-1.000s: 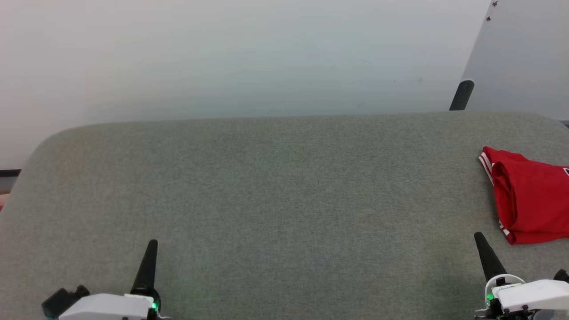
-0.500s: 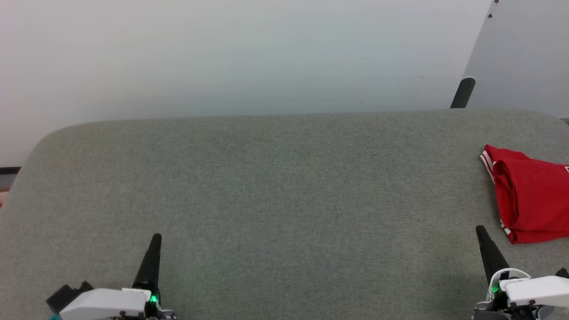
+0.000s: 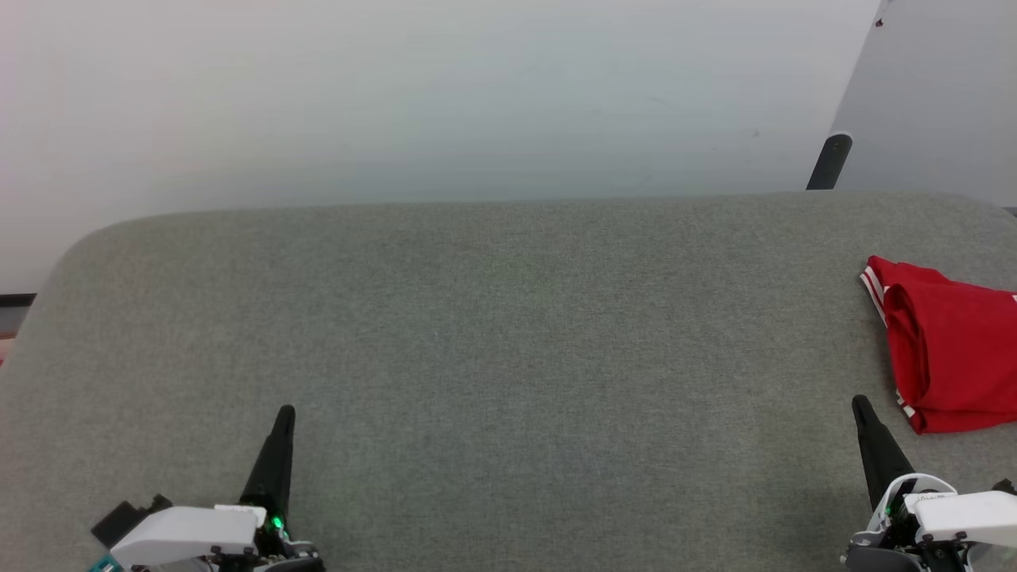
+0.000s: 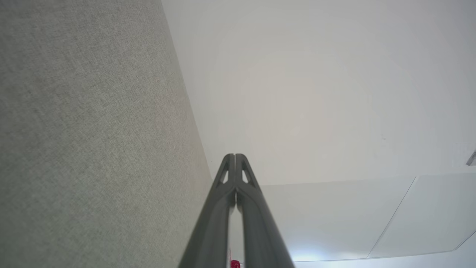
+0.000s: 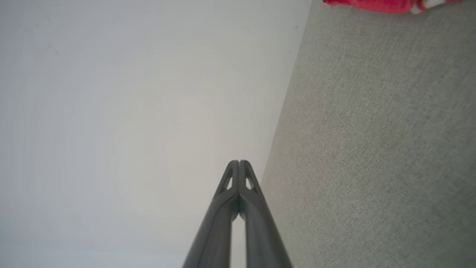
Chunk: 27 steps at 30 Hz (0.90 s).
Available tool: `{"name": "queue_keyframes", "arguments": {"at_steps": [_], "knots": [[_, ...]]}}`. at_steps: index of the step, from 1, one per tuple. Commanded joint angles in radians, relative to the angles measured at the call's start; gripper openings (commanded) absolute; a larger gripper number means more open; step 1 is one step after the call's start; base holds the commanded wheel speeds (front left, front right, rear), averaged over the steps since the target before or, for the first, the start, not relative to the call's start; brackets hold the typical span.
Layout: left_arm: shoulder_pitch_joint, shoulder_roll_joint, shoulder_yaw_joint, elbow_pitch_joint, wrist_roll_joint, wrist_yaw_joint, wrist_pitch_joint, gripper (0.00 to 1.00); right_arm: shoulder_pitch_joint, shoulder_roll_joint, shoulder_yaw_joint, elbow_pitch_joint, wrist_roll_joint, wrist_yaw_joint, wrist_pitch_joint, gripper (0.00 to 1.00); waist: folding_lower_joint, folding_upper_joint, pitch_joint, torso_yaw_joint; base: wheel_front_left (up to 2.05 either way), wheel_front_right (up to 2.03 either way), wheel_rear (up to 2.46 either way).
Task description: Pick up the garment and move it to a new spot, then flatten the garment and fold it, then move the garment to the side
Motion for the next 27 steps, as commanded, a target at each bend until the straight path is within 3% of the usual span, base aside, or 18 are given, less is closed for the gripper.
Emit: {"name": "queue_keyframes", "arguments": {"at_steps": [1, 15, 27], "knots": [[-0.017, -0.003, 0.004, 0.001, -0.026, -0.003, 0.007, 0.00, -0.016, 0.005, -0.009, -0.007, 0.026, -0.001, 0.005, 0.00, -0.0001, 0.0000, 0.001, 0.000, 0.00, 0.00, 0.00], [-0.032, -0.012, 0.007, 0.007, -0.095, -0.003, 0.029, 0.00, -0.024, 0.020, -0.023, -0.013, 0.104, -0.001, 0.023, 0.00, -0.0001, 0.0000, 0.008, 0.001, 0.00, 0.00, 0.00], [-0.033, -0.012, 0.006, 0.007, -0.095, -0.004, 0.030, 0.00, -0.017, 0.019, -0.023, -0.012, 0.104, -0.001, 0.022, 0.00, -0.0001, 0.0000, 0.009, 0.001, 0.00, 0.00, 0.00]]}}
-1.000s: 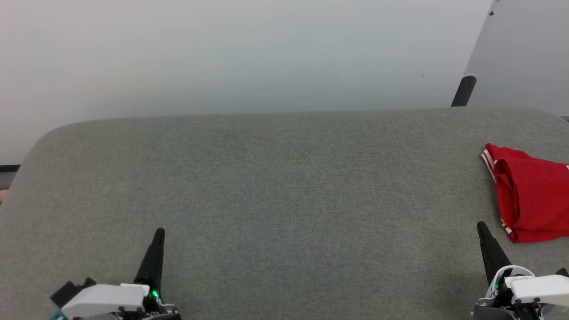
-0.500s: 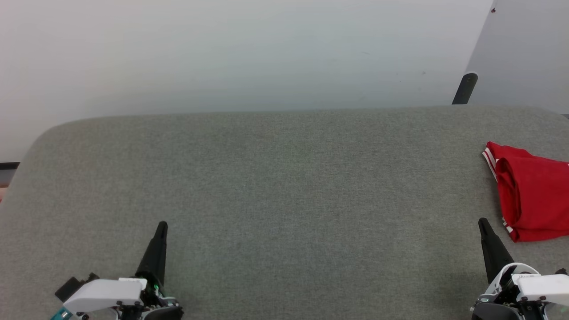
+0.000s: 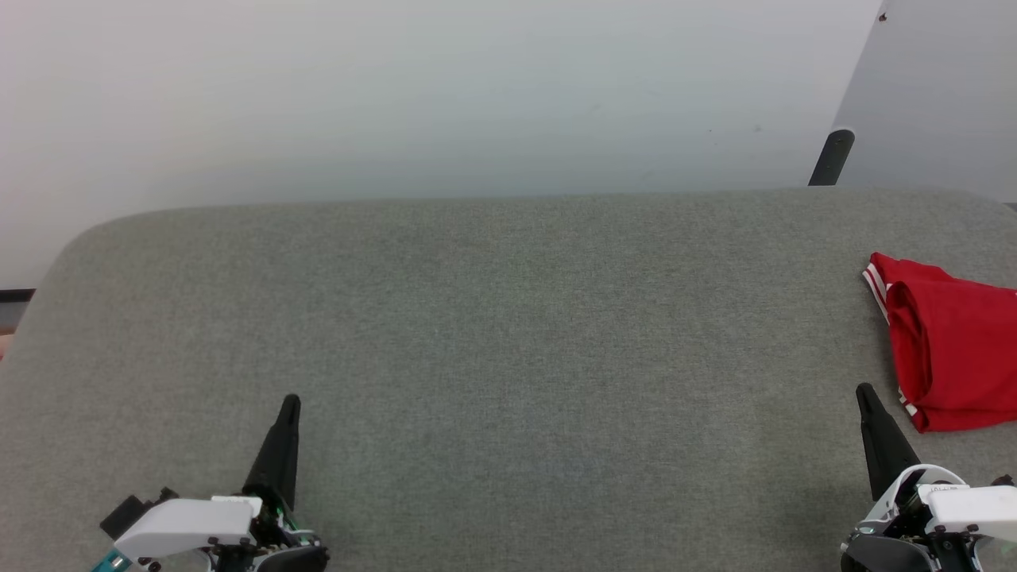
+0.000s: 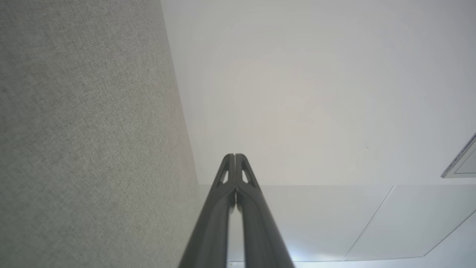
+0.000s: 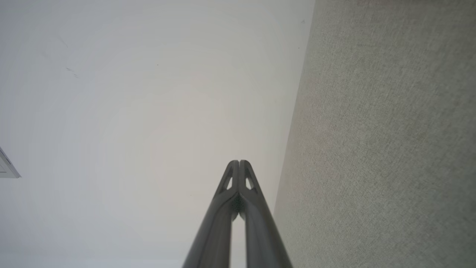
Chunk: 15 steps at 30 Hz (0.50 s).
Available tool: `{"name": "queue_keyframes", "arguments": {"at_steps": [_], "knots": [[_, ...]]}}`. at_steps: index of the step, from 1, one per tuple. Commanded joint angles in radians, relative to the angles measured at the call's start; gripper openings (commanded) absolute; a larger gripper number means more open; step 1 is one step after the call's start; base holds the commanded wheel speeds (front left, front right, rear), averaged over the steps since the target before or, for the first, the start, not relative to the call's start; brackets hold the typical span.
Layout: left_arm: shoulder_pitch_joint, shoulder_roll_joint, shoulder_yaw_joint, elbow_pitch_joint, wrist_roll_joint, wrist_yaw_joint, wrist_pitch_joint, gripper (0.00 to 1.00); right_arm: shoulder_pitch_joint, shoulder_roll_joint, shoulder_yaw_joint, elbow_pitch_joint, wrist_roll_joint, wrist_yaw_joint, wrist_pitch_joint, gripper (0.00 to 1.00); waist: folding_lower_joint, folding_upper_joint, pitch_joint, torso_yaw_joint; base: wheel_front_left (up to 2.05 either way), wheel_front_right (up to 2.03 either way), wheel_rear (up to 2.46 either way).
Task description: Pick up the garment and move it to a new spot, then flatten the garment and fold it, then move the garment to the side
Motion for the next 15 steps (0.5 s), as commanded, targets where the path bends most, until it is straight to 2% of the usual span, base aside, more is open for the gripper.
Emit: {"name": "queue_keyframes", "arguments": {"at_steps": [1, 15], "knots": [[-0.011, -0.001, 0.003, 0.001, -0.003, -0.004, 0.002, 0.00, -0.002, 0.003, -0.001, -0.003, 0.004, 0.000, 0.001, 0.00, 0.0000, 0.0000, 0.000, 0.000, 0.00, 0.00, 0.00], [-0.010, 0.000, 0.003, 0.001, -0.003, -0.004, 0.002, 0.00, -0.002, 0.003, -0.001, -0.003, 0.004, 0.000, 0.001, 0.00, 0.0000, 0.0000, 0.000, 0.000, 0.00, 0.00, 0.00]]}}
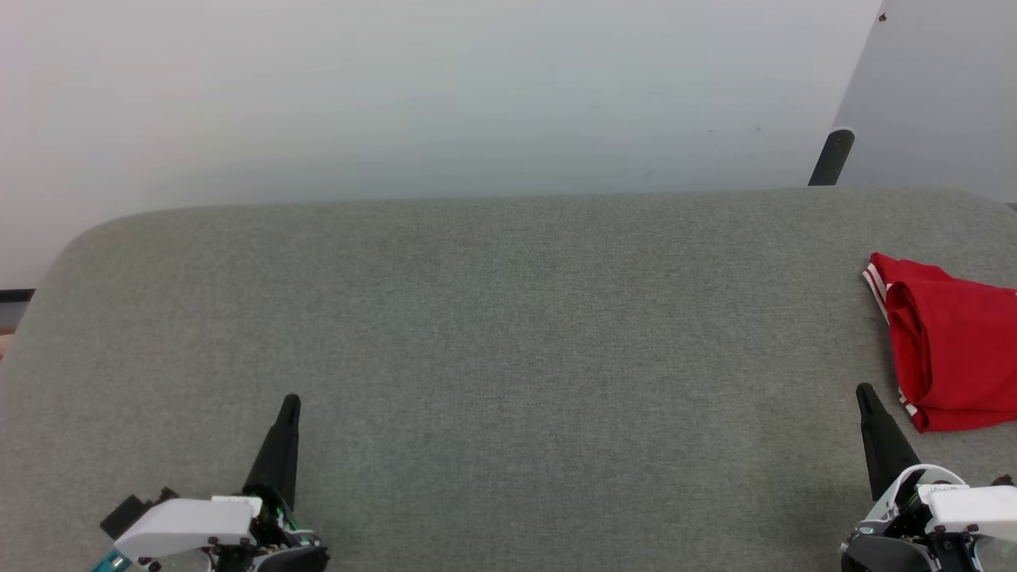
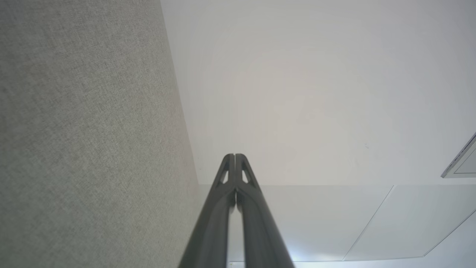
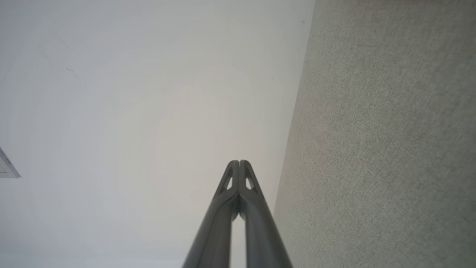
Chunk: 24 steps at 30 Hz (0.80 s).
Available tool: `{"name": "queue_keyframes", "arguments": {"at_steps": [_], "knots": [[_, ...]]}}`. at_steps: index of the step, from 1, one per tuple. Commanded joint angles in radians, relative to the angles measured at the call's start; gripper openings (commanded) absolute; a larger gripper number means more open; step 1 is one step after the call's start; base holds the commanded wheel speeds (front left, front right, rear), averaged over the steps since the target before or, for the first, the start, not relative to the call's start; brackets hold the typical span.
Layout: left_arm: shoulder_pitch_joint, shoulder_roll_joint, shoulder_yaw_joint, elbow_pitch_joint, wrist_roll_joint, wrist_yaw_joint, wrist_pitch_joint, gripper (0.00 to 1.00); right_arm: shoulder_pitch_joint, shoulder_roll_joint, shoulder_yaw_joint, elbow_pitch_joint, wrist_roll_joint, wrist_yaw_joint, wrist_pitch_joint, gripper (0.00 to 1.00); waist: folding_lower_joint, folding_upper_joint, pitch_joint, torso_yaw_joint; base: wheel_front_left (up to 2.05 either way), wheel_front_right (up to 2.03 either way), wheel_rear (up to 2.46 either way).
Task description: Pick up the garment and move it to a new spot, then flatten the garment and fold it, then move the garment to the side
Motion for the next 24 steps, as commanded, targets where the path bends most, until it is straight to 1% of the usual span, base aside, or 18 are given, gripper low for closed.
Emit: {"name": "queue_keyframes", "arguments": {"at_steps": [1, 24], "knots": [[-0.010, 0.000, 0.003, 0.001, -0.003, -0.004, 0.002, 0.00, -0.002, 0.003, 0.000, -0.003, 0.004, 0.000, 0.001, 0.00, 0.0000, 0.0000, 0.000, 0.000, 0.00, 0.00, 0.00], [-0.010, 0.000, 0.002, 0.001, -0.003, -0.004, 0.002, 0.00, -0.002, 0.003, 0.000, -0.003, 0.005, 0.000, 0.001, 0.00, 0.0000, 0.0000, 0.000, 0.000, 0.00, 0.00, 0.00]]}}
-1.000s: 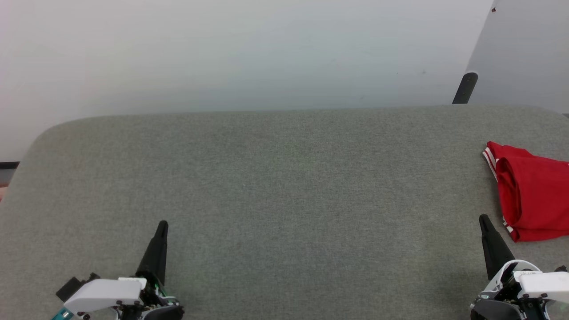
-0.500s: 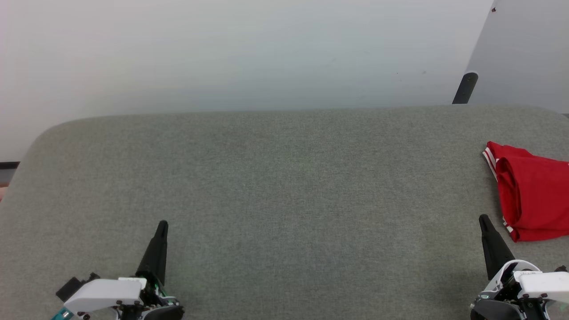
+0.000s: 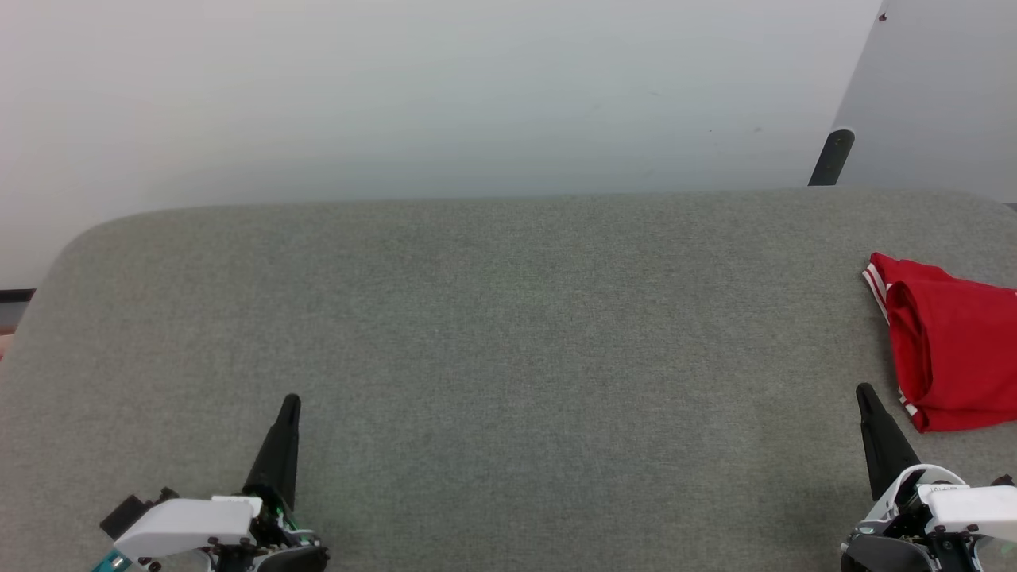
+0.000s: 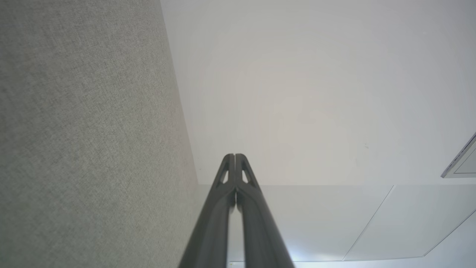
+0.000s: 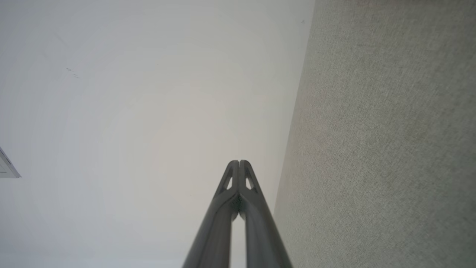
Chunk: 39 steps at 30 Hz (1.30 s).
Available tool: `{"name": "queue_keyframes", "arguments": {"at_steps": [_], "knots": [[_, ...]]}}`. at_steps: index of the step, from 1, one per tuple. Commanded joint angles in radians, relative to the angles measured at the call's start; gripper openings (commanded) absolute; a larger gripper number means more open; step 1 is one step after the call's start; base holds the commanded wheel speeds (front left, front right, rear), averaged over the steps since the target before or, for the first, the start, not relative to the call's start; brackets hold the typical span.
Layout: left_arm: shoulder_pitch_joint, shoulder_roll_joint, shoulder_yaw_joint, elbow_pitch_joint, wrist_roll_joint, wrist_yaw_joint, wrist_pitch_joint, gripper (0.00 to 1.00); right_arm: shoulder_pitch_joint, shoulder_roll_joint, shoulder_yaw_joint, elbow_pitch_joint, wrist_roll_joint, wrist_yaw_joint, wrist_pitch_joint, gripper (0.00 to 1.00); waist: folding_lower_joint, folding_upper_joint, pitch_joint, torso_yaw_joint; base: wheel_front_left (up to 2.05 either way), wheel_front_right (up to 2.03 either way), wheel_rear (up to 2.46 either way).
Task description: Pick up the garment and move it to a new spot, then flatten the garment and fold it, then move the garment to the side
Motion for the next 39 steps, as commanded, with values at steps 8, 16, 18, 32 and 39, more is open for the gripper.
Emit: {"name": "queue_keyframes", "arguments": {"at_steps": [8, 16, 18, 32, 39], "knots": [[-0.010, 0.000, 0.002, 0.001, -0.003, -0.004, 0.001, 0.00, -0.002, 0.002, 0.000, -0.003, 0.005, 0.000, 0.001, 0.00, -0.0001, 0.0000, 0.000, 0.000, 0.00, 0.00, 0.00], [-0.010, 0.000, 0.002, 0.001, -0.003, -0.004, 0.001, 0.00, -0.002, 0.002, 0.000, -0.003, 0.005, 0.000, 0.001, 0.00, -0.0001, 0.0000, 0.000, 0.000, 0.00, 0.00, 0.00], [-0.010, 0.000, 0.002, 0.001, -0.003, -0.004, 0.001, 0.00, -0.002, 0.002, 0.000, -0.003, 0.005, 0.000, 0.001, 0.00, -0.0001, 0.0000, 0.000, 0.000, 0.00, 0.00, 0.00], [-0.010, 0.000, 0.002, 0.001, -0.003, -0.004, 0.001, 0.00, -0.002, 0.002, 0.000, -0.003, 0.005, 0.000, 0.001, 0.00, -0.0001, 0.0000, 0.000, 0.000, 0.00, 0.00, 0.00], [-0.010, 0.000, 0.002, 0.001, -0.004, -0.004, 0.001, 0.00, -0.002, 0.002, 0.000, -0.003, 0.005, 0.000, 0.001, 0.00, -0.0001, 0.0000, 0.000, 0.000, 0.00, 0.00, 0.00]]}}
